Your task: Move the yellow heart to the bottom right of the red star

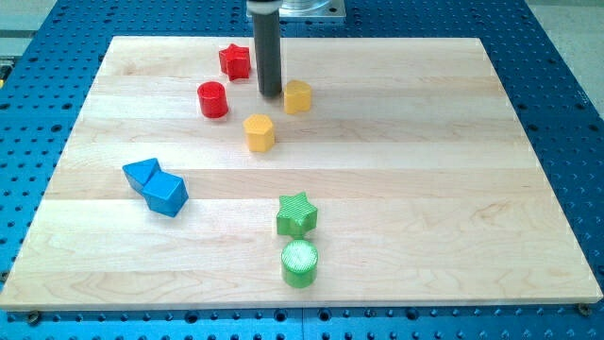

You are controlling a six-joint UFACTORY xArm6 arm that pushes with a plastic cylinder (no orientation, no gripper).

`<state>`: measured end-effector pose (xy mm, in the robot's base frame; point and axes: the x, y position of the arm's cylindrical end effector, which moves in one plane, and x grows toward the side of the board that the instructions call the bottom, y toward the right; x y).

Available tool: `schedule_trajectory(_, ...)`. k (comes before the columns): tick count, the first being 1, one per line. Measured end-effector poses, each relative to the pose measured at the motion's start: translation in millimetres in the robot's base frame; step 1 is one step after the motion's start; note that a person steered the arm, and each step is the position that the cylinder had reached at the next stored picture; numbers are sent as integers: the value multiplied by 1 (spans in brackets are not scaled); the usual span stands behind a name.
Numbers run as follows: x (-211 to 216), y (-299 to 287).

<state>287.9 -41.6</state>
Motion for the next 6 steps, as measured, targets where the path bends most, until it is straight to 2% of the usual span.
schedule_trajectory(1, -33, -7)
schedule_trajectory(2, -21, 24)
schedule_trajectory(3, 25, 76)
schedule_trajectory(4, 31, 80)
schedule_trajectory(6, 80, 39)
